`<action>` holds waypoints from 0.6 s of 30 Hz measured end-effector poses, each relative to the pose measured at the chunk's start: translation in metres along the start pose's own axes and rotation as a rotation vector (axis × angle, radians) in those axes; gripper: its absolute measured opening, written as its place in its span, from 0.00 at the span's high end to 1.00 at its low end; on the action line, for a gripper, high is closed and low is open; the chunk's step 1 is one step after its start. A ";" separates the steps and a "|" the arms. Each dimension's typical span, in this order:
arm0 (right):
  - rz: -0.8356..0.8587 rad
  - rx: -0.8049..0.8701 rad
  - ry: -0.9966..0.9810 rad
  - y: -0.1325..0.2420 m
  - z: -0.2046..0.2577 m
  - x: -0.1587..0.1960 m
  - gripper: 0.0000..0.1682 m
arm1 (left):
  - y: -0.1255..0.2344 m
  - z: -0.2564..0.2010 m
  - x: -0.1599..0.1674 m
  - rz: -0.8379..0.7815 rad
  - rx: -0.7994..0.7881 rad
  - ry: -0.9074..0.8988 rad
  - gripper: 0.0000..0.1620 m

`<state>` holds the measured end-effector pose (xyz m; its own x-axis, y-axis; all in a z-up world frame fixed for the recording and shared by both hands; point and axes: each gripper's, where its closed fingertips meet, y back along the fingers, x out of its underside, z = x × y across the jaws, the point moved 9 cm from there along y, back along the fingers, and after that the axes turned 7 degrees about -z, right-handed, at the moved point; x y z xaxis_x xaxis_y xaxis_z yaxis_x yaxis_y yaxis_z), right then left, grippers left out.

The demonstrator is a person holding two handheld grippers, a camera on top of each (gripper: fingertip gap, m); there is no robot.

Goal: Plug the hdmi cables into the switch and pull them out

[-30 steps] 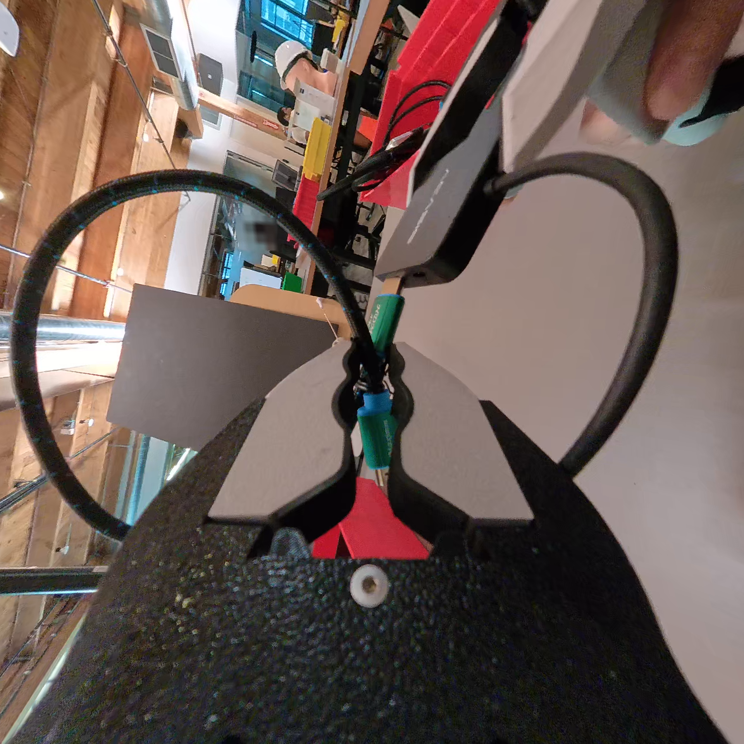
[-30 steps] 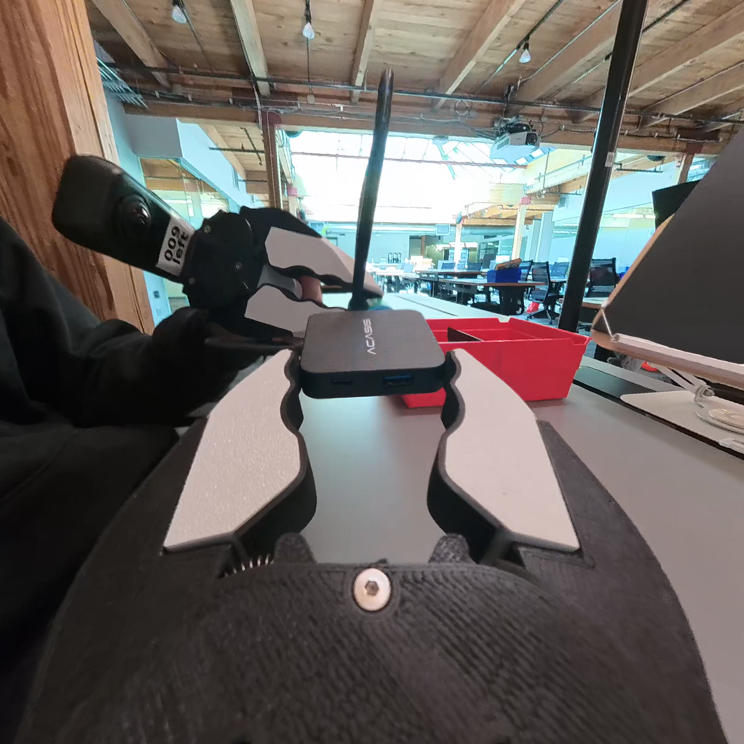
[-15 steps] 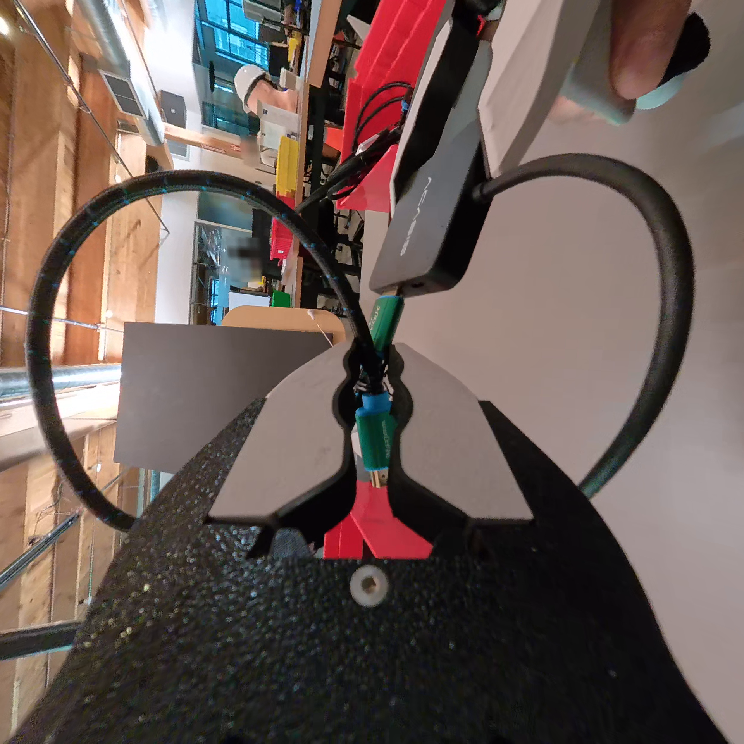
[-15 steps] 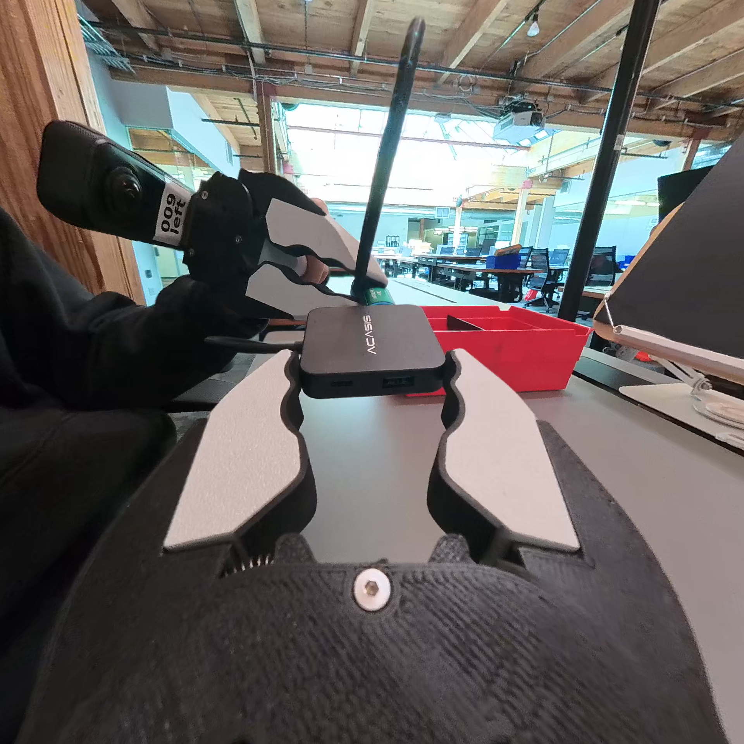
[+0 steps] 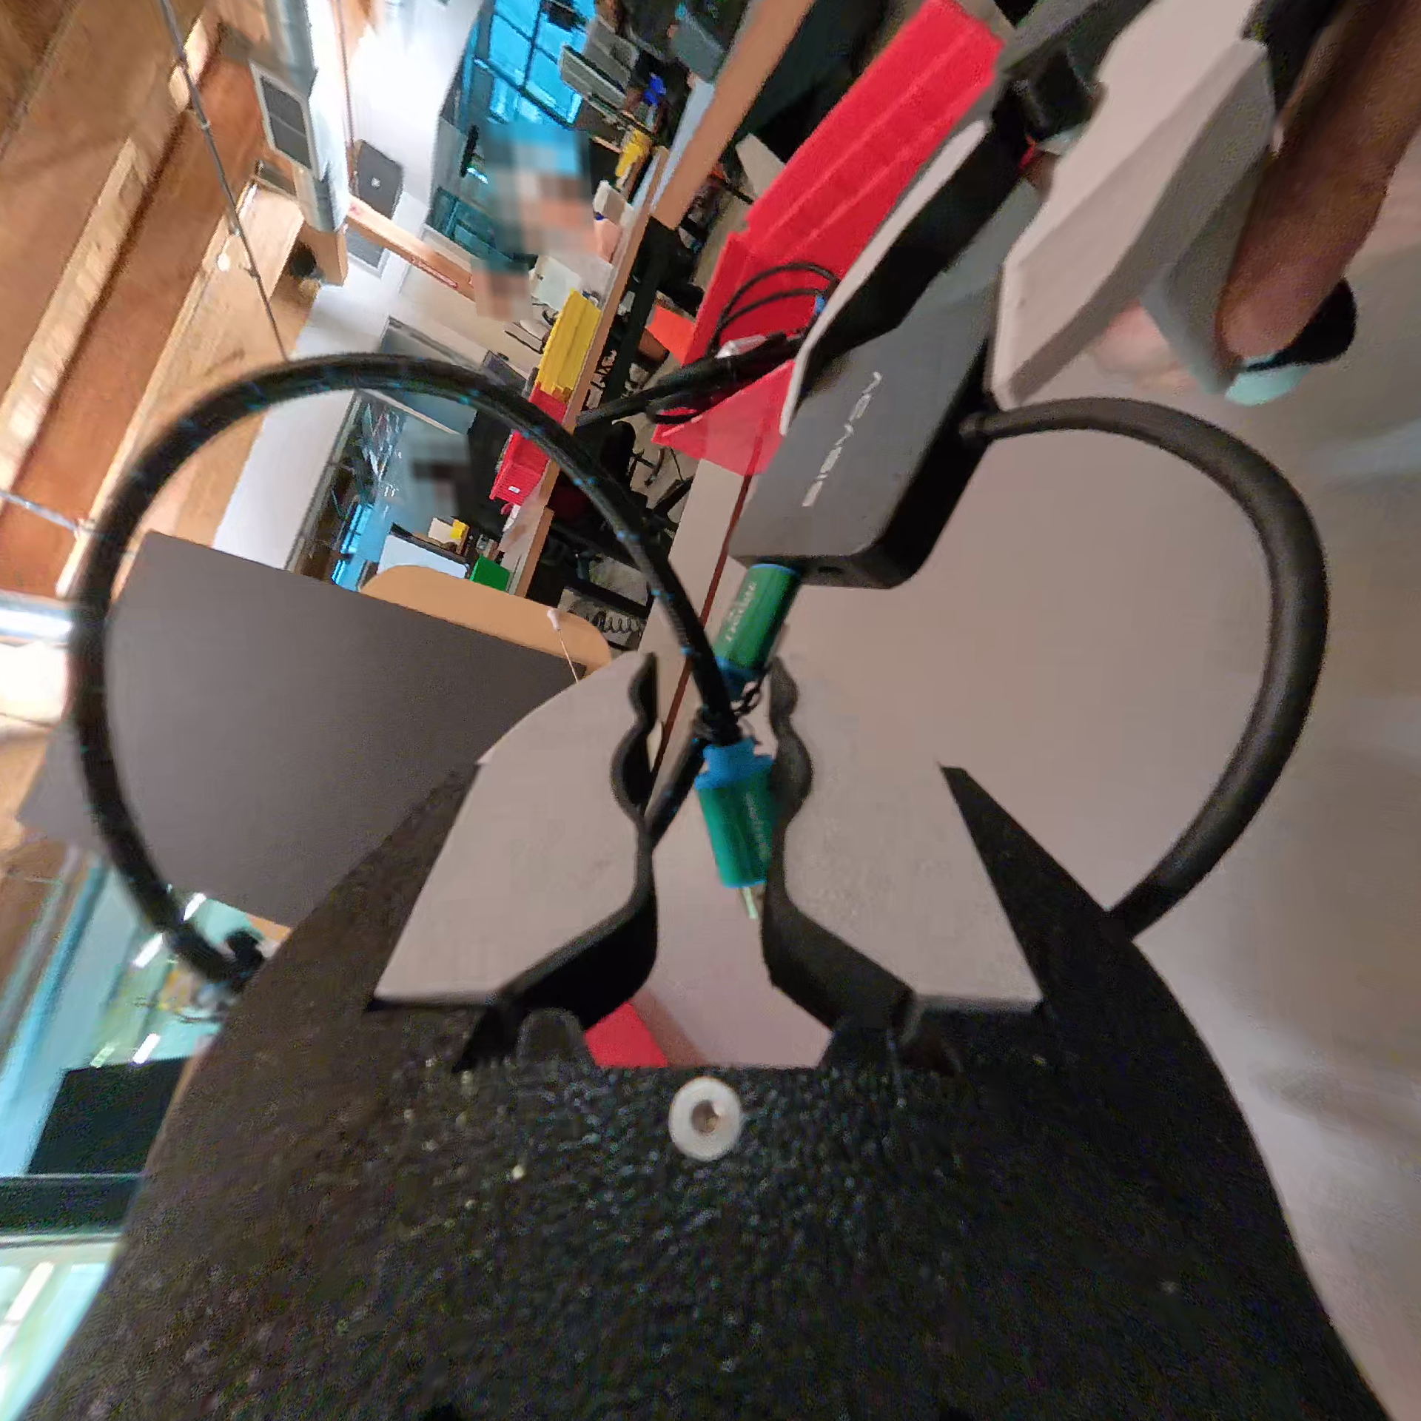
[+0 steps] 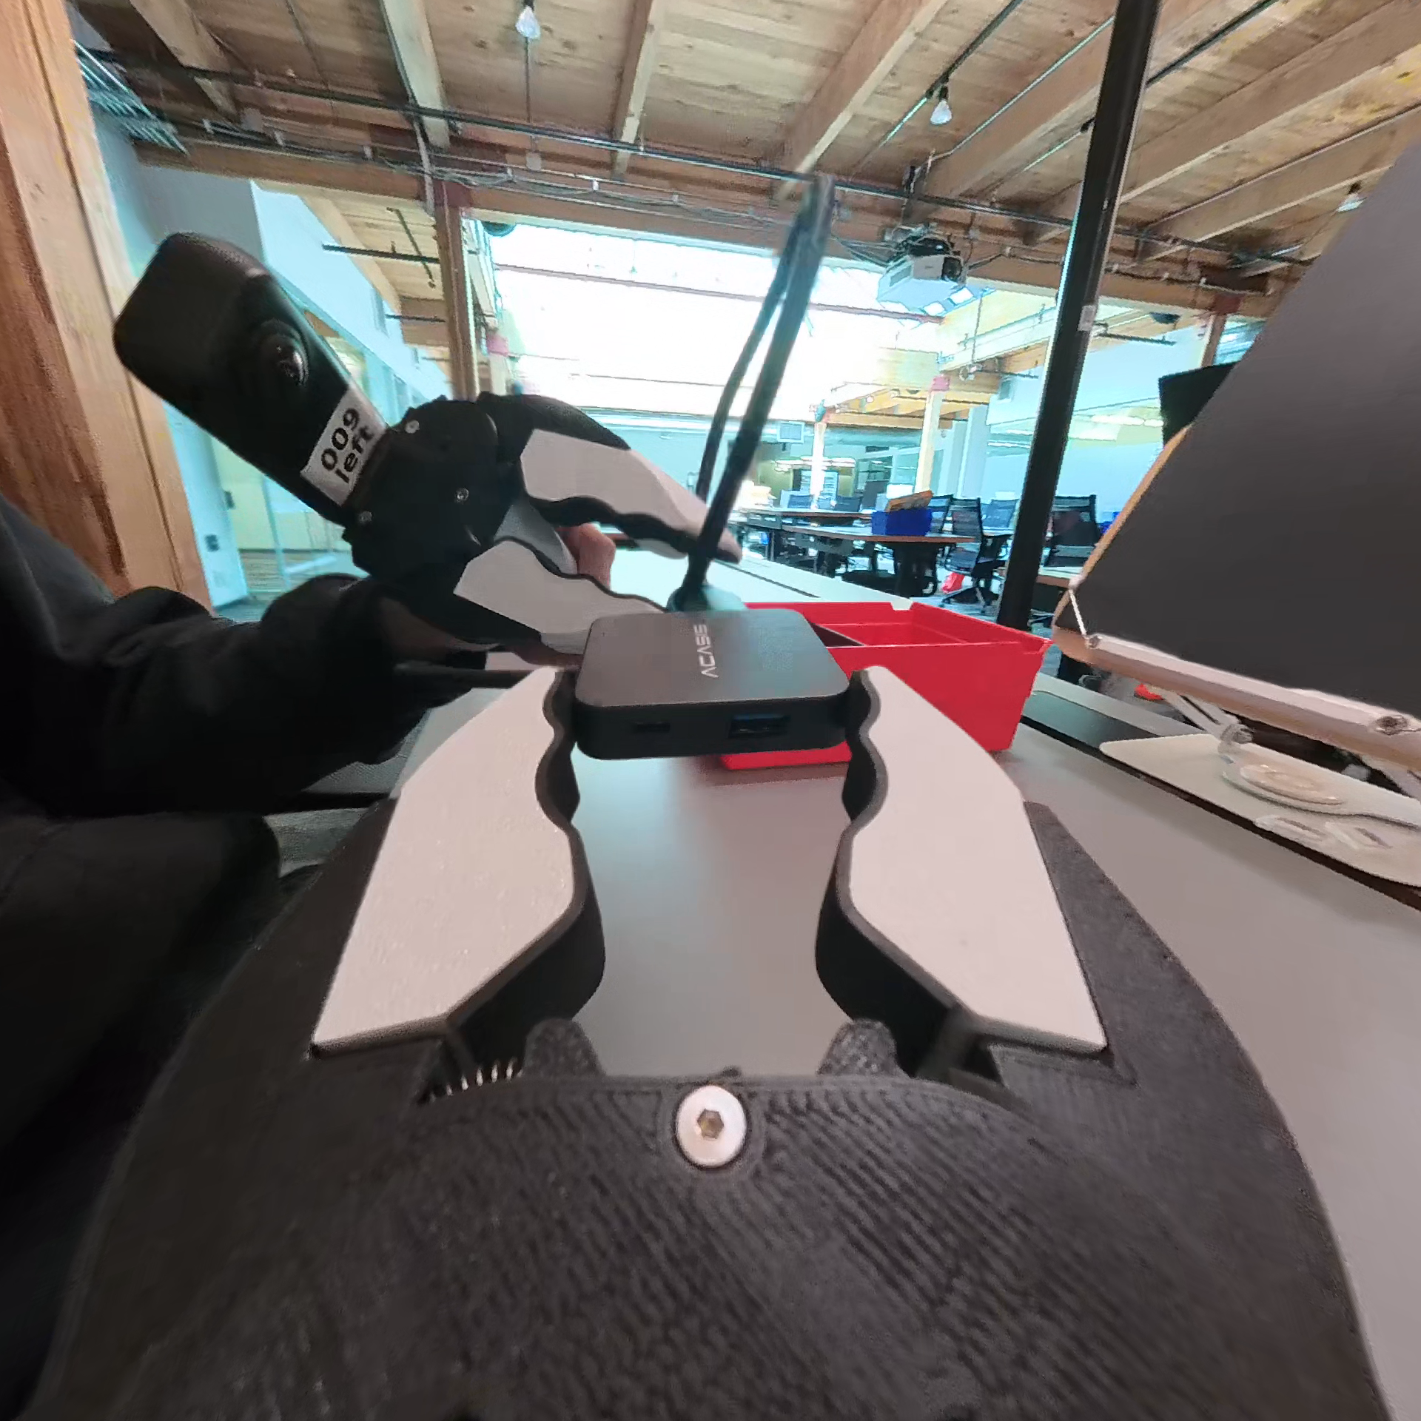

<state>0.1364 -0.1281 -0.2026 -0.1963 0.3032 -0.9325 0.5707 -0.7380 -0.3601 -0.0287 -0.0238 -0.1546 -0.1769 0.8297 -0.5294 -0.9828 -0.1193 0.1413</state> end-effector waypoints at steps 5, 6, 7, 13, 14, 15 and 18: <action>-0.005 0.067 0.038 0.017 -0.007 -0.013 0.59 | 0.013 0.021 -0.001 -0.103 -0.144 0.163 0.72; -0.007 0.087 0.045 0.022 -0.008 -0.016 0.59 | 0.018 0.026 -0.001 -0.134 -0.167 0.217 0.71; -0.001 0.106 0.056 0.027 -0.010 -0.018 0.60 | 0.023 0.031 0.000 -0.153 -0.187 0.275 0.70; -0.059 0.335 0.151 0.071 -0.028 -0.035 1.00 | 0.039 0.040 0.022 -0.230 -0.228 0.486 0.72; -0.022 0.373 0.149 0.076 -0.031 -0.032 1.00 | 0.034 0.035 0.029 -0.205 -0.202 0.507 0.72; -0.015 0.385 0.116 0.081 -0.033 -0.031 1.00 | 0.029 0.028 0.036 -0.170 -0.156 0.524 0.71; 0.241 0.389 0.016 0.090 -0.045 -0.026 0.97 | 0.012 0.009 0.052 -0.083 0.007 0.565 0.69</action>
<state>0.2287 -0.1760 -0.2094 -0.0805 0.1023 -0.9915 0.2559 -0.9593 -0.1198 -0.0496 0.0228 -0.1726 -0.1022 0.4158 -0.9037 -0.9946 -0.0610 0.0844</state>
